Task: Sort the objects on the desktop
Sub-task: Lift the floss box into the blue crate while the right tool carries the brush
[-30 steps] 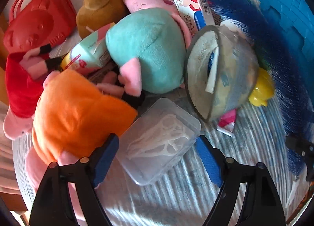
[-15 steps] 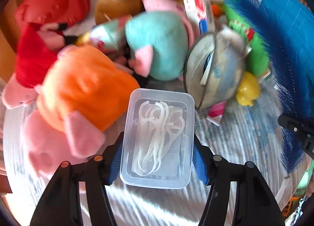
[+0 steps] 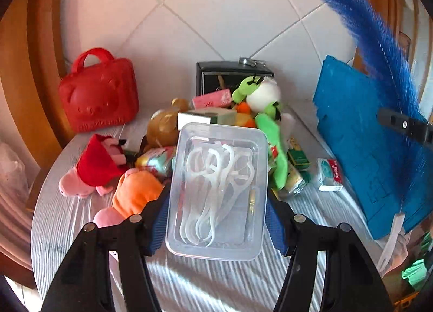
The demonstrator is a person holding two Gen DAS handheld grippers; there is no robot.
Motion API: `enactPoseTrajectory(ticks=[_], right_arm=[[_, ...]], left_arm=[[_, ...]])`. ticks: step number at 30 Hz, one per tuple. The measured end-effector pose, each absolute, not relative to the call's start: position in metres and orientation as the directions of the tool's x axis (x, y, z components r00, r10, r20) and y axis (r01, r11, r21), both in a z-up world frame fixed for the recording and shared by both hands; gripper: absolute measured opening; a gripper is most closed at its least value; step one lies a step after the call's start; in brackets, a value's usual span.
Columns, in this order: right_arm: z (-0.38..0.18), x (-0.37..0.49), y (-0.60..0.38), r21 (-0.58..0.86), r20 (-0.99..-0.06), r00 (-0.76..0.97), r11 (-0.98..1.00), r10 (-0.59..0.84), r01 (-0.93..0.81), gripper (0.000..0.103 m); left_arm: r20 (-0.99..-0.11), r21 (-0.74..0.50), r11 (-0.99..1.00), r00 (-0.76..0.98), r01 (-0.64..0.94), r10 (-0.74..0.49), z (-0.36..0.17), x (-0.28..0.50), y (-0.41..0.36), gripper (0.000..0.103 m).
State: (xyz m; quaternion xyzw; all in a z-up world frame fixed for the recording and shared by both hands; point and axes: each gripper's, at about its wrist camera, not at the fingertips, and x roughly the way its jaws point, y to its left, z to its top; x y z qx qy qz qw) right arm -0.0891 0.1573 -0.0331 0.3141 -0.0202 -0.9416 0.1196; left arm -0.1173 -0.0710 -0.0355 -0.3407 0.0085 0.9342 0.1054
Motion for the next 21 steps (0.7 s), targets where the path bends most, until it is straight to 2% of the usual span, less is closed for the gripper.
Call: enactPoseTrajectory(ticks=[5, 11, 17, 21], right_arm=[[0.047, -0.070, 0.214, 0.078, -0.431, -0.880, -0.980, -0.198, 0.183, 0.016], [0.131, -0.039, 0.307, 0.024, -0.270, -0.958, -0.995, -0.096, 0.093, 0.016], [0.157, -0.028, 0.408, -0.038, -0.227, -0.973, -0.999, 0.046, -0.038, 0.016], [0.140, -0.035, 0.469, -0.055, -0.289, -0.952, -0.995, 0.101, -0.088, 0.016]], left_arm=[[-0.546, -0.079, -0.966, -0.800, -0.246, 0.249, 0.009, -0.111, -0.018, 0.061], [-0.417, -0.111, -0.931, -0.835, -0.347, 0.360, 0.060, -0.105, 0.086, 0.061], [-0.361, -0.138, -0.890, -0.815, -0.434, 0.454, 0.096, -0.103, 0.209, 0.061], [-0.401, -0.101, -0.874, -0.784, -0.476, 0.473, 0.103, -0.097, 0.285, 0.061]])
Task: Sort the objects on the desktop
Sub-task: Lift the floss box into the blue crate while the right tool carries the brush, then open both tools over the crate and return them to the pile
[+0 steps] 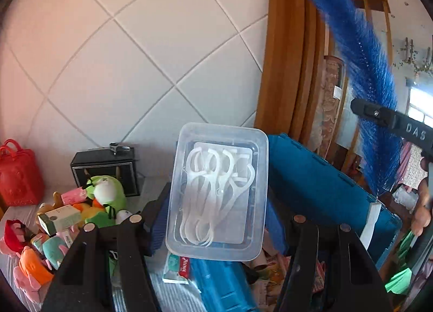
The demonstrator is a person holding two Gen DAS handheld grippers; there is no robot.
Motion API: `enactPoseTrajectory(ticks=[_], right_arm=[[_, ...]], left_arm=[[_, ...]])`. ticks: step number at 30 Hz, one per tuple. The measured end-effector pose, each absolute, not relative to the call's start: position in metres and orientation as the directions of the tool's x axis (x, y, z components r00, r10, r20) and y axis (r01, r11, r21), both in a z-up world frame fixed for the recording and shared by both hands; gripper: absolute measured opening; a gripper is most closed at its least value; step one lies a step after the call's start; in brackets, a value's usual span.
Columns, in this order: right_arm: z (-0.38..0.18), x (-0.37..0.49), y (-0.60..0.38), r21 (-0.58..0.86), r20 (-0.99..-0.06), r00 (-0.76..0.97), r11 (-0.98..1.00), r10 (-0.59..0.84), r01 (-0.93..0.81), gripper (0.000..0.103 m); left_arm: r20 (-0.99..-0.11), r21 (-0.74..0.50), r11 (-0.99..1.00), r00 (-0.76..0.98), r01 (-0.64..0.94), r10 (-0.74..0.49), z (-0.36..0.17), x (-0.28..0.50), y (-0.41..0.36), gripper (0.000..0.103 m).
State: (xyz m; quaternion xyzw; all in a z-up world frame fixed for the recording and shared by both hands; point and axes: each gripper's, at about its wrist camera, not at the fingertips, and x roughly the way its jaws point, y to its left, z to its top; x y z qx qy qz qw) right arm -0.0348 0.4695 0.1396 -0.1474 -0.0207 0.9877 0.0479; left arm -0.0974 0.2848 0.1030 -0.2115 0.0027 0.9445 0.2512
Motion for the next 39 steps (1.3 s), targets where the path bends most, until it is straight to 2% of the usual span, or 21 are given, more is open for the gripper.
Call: enactPoseTrajectory(ticks=[6, 15, 20, 23, 25, 27, 29, 35, 39], right_arm=[[0.087, -0.048, 0.534, -0.069, -0.407, -0.899, -0.987, 0.160, -0.144, 0.016], [0.038, -0.046, 0.586, -0.059, -0.480, -0.845, -0.970, 0.234, -0.235, 0.016], [0.030, -0.049, 0.599, -0.053, -0.492, -0.836, -0.967, 0.244, -0.251, 0.017], [0.029, -0.052, 0.598, -0.075, -0.510, -0.821, -0.964, 0.257, -0.255, 0.027], [0.028, -0.053, 0.596, -0.082, -0.519, -0.817, -0.965, 0.253, -0.247, 0.045], [0.027, -0.051, 0.593, -0.091, -0.515, -0.821, -0.967, 0.249, -0.236, 0.072], [0.027, -0.049, 0.589, -0.098, -0.513, -0.819, -0.966, 0.256, -0.240, 0.088], [0.028, -0.029, 0.585, -0.074, -0.493, -0.832, -0.965, 0.256, -0.254, 0.103], [0.030, -0.011, 0.582, -0.047, -0.474, -0.845, -0.966, 0.247, -0.255, 0.103]], left_arm=[[-0.486, -0.021, -0.852, -0.739, -0.523, 0.466, 0.089, -0.085, 0.363, 0.061], [-0.554, 0.046, -0.852, -0.723, -0.522, 0.413, 0.065, -0.080, 0.407, 0.062], [-0.556, 0.069, -0.860, -0.735, -0.506, 0.388, 0.061, -0.079, 0.412, 0.073], [-0.550, 0.064, -0.865, -0.741, -0.498, 0.386, 0.060, -0.082, 0.407, 0.076], [-0.548, 0.051, -0.868, -0.740, -0.495, 0.390, 0.061, -0.083, 0.403, 0.076], [-0.546, 0.043, -0.871, -0.741, -0.489, 0.390, 0.062, -0.083, 0.401, 0.076], [-0.541, 0.042, -0.871, -0.744, -0.489, 0.392, 0.063, -0.081, 0.399, 0.076], [-0.511, 0.043, -0.875, -0.763, -0.483, 0.396, 0.067, -0.073, 0.390, 0.076], [-0.495, 0.050, -0.873, -0.771, -0.486, 0.401, 0.068, -0.065, 0.385, 0.076]])
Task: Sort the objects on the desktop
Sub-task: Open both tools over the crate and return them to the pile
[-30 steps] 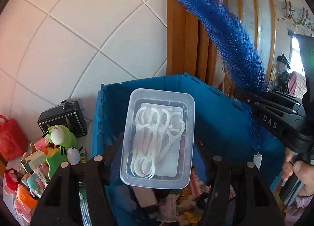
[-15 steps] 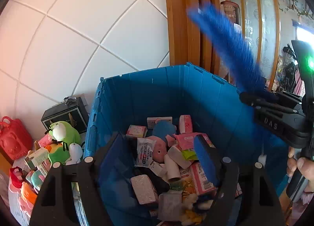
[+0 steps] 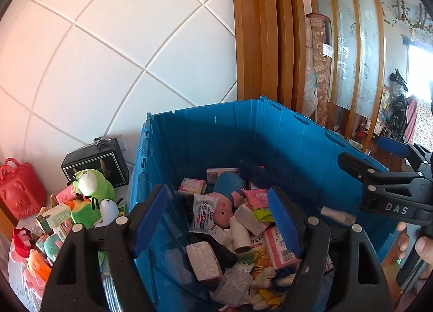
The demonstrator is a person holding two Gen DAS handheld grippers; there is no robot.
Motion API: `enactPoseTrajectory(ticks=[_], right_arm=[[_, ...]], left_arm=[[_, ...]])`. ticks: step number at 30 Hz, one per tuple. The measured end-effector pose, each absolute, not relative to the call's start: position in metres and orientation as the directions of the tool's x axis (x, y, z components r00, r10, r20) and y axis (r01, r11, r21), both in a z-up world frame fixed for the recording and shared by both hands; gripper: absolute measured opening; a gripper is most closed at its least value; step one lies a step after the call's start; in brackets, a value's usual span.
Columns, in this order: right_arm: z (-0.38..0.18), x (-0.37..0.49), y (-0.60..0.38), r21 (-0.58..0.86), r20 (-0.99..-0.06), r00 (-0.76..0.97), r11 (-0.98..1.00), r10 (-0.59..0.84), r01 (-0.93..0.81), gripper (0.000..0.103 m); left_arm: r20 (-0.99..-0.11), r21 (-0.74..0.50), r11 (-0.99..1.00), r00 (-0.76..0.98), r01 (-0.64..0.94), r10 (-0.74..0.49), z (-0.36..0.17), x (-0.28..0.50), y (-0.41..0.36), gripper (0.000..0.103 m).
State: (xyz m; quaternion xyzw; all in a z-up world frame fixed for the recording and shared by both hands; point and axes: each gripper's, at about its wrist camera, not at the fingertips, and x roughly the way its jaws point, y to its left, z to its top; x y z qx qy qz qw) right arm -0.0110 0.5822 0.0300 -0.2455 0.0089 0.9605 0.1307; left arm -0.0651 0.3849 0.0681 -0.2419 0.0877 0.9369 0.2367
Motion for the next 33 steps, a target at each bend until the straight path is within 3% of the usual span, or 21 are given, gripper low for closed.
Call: enactPoseTrajectory(ticks=[11, 19, 26, 33], right_arm=[[0.015, 0.016, 0.579, 0.055, -0.481, -0.859, -0.971, 0.178, -0.232, 0.103], [0.008, 0.018, 0.551, 0.149, -0.424, -0.905, -0.983, 0.032, -0.105, 0.103], [0.025, 0.022, 0.507, 0.297, -0.222, -0.964, -0.952, -0.144, 0.074, 0.103], [0.040, 0.018, 0.408, 0.215, -0.222, -0.953, -0.964, -0.206, 0.159, 0.103]], left_arm=[[-0.415, 0.008, -0.871, -0.794, -0.490, 0.443, 0.075, -0.036, 0.350, 0.076], [-0.396, -0.019, -0.931, -0.852, -0.365, 0.342, 0.072, -0.028, 0.287, 0.076], [-0.359, -0.025, -0.984, -0.917, -0.175, 0.172, 0.070, -0.022, 0.206, 0.076], [-0.414, -0.039, -0.999, -0.909, -0.038, 0.051, 0.043, -0.038, 0.101, 0.076]])
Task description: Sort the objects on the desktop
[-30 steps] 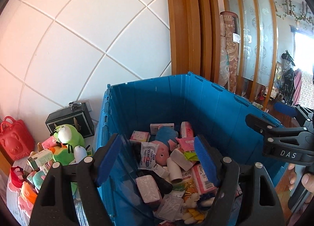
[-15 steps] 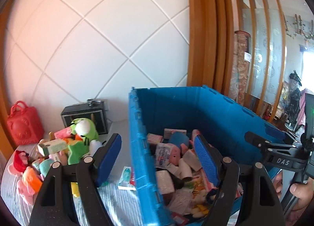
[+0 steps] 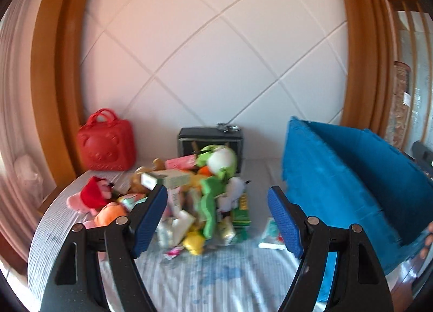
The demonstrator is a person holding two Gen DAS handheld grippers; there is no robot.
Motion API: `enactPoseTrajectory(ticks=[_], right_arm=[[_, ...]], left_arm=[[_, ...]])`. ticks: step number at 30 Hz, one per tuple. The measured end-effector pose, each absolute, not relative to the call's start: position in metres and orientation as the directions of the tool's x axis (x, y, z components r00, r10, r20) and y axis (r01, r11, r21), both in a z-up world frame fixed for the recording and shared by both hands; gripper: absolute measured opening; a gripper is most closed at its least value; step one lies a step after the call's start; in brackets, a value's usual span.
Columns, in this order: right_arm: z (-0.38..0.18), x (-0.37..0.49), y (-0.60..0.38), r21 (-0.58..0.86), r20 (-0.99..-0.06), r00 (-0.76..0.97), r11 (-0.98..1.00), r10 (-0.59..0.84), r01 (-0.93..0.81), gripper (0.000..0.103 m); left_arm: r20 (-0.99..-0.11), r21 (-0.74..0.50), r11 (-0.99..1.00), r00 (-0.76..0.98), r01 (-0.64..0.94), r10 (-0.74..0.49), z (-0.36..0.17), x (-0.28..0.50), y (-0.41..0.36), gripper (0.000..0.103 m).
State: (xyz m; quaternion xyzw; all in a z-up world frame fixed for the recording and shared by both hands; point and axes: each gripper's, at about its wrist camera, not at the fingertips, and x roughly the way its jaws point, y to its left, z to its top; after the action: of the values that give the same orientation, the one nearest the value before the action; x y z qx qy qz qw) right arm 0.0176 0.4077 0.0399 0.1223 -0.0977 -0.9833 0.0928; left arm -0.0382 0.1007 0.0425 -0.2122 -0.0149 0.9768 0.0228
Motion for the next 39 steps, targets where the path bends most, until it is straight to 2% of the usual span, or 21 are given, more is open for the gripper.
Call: enactPoseTrajectory(ticks=[5, 7, 12, 14, 20, 24, 29, 30, 32, 33, 35, 39], right_arm=[[0.044, 0.017, 0.320, 0.170, -0.179, -0.953, -0.962, -0.243, 0.213, 0.103], [0.038, 0.008, 0.287, 0.154, -0.202, -0.949, -0.965, -0.242, 0.214, 0.103], [-0.012, -0.034, 0.217, 0.163, -0.355, -0.902, -0.966, -0.248, 0.201, 0.103], [-0.040, -0.055, 0.199, 0.167, -0.446, -0.863, -0.969, -0.239, 0.182, 0.103], [-0.119, -0.108, 0.186, 0.172, -0.636, -0.733, -0.971, -0.240, 0.168, 0.103], [-0.151, -0.137, 0.182, 0.155, -0.722, -0.654, -0.974, -0.225, 0.165, 0.103], [-0.172, -0.171, 0.188, 0.165, -0.771, -0.596, -0.974, -0.224, 0.153, 0.102], [-0.176, -0.176, 0.187, 0.164, -0.778, -0.587, -0.975, -0.223, 0.153, 0.100], [-0.185, -0.186, 0.182, 0.158, -0.793, -0.568, -0.975, -0.221, 0.159, 0.094], [-0.189, -0.189, 0.180, 0.158, -0.800, -0.556, -0.974, -0.224, 0.165, 0.087], [-0.195, -0.191, 0.175, 0.152, -0.812, -0.539, -0.973, -0.224, 0.175, 0.080], [-0.207, -0.193, 0.167, 0.155, -0.830, -0.505, -0.968, -0.237, 0.199, 0.078]], left_arm=[[-0.514, -0.046, -0.999, -0.857, 0.001, 0.023, 0.009, -0.063, 0.017, 0.076], [-0.536, -0.013, -1.000, -0.844, 0.014, -0.005, -0.005, -0.073, -0.008, 0.076], [-0.597, 0.057, -0.998, -0.801, 0.006, -0.039, -0.046, -0.104, -0.045, 0.076], [-0.644, 0.085, -0.996, -0.764, -0.003, -0.053, -0.069, -0.122, -0.048, 0.076], [-0.703, -0.042, -0.998, -0.708, -0.055, 0.068, -0.126, -0.165, -0.040, 0.076], [-0.736, -0.041, -0.996, -0.672, -0.076, 0.082, -0.150, -0.198, -0.020, 0.076], [-0.750, -0.041, -0.996, -0.657, -0.073, 0.079, -0.163, -0.249, 0.002, 0.076], [-0.760, -0.032, -0.997, -0.646, -0.073, 0.072, -0.168, -0.259, 0.005, 0.074], [-0.794, -0.017, -0.997, -0.606, -0.072, 0.057, -0.179, -0.274, 0.005, 0.053], [-0.807, -0.031, -0.997, -0.586, -0.069, 0.066, -0.185, -0.275, 0.000, 0.050], [-0.816, -0.048, -0.998, -0.573, -0.049, 0.067, -0.191, -0.268, -0.014, 0.049], [-0.845, 0.023, -1.000, -0.535, 0.008, -0.023, -0.208, -0.237, -0.054, 0.049]])
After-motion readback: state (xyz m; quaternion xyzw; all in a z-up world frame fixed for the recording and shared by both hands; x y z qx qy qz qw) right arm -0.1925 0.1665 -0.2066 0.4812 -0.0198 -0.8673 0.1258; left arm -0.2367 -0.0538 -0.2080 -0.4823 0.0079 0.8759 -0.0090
